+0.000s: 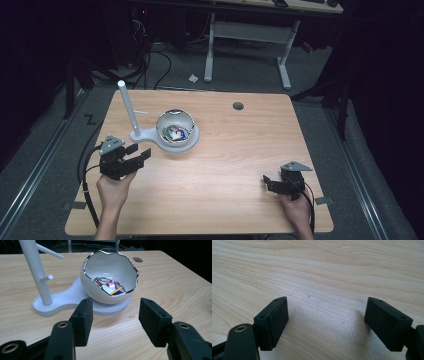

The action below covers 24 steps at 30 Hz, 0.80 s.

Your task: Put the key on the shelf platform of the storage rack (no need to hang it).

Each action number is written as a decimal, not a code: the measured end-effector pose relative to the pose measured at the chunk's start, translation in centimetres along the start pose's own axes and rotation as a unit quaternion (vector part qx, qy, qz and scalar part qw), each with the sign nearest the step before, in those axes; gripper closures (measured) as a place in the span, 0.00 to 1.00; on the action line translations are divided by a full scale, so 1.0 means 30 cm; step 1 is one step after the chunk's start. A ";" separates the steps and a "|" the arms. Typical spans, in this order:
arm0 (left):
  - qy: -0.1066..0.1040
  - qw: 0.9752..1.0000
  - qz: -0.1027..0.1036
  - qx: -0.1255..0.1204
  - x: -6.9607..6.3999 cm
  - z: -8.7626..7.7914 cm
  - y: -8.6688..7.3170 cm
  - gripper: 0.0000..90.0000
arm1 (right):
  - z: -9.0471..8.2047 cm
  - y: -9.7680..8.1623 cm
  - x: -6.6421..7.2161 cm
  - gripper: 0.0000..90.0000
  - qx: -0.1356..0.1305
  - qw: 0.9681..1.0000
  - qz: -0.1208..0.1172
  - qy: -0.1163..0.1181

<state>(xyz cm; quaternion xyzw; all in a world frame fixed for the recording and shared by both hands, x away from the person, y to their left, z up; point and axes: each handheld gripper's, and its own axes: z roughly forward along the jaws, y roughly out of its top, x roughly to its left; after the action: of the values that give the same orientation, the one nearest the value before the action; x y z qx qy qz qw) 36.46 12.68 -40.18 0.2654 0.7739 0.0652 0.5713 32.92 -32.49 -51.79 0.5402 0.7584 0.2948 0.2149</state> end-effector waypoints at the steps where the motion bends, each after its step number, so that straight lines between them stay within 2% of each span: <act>1: 0.002 1.000 -0.002 0.000 0.002 0.000 -0.002 0.50 | 0.000 0.000 0.000 0.21 0.000 1.000 0.000 0.000; 24: 0.008 1.000 -0.009 0.004 0.050 -0.004 -0.032 0.50 | 0.000 0.000 0.000 0.21 0.000 1.000 0.000 0.000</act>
<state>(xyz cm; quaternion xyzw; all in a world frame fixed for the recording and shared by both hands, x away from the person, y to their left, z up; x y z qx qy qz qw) 35.71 12.61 -41.79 0.2602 0.7813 0.0585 0.5644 32.92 -32.49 -51.79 0.5402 0.7584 0.2948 0.2149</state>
